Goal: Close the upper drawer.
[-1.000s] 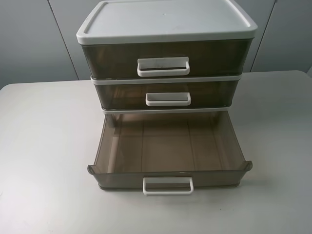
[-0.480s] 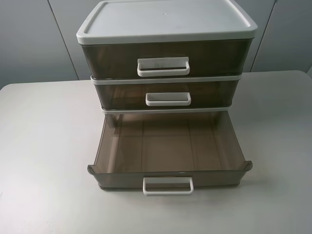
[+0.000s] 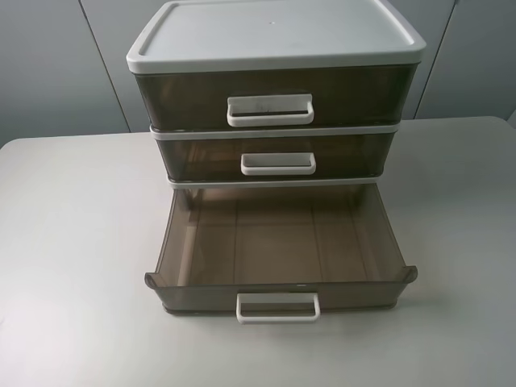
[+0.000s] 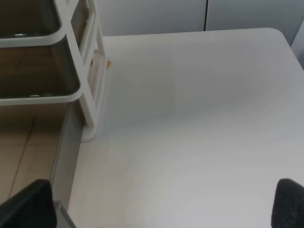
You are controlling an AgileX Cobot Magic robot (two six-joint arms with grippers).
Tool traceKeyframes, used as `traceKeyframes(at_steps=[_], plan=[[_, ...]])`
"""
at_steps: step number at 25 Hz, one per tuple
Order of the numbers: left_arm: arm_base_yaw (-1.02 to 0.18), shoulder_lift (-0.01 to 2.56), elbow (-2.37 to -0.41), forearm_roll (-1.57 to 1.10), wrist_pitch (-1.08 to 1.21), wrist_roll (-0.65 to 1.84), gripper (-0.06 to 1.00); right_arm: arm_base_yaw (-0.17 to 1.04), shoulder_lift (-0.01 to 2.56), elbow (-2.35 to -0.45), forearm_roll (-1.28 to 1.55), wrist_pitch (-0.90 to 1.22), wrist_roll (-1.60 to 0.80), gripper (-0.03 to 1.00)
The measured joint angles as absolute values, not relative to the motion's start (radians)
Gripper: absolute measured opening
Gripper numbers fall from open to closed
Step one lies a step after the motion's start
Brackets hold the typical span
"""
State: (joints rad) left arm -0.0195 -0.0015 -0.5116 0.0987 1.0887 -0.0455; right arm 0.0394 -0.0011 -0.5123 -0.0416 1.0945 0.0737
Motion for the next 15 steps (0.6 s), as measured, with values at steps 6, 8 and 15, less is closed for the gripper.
traceKeyframes(at_steps=[6, 8, 15], plan=[[-0.019, -0.001, -0.512, 0.099, 1.089, -0.046, 0.74, 0.039, -0.001, -0.512, -0.042, 1.095, 0.074, 0.69], [-0.019, -0.001, -0.512, 0.099, 1.089, -0.046, 0.74, 0.039, -0.001, -0.512, -0.042, 1.095, 0.074, 0.69], [-0.019, -0.001, -0.512, 0.099, 1.089, -0.046, 0.74, 0.039, -0.001, -0.512, -0.042, 1.095, 0.076, 0.69]])
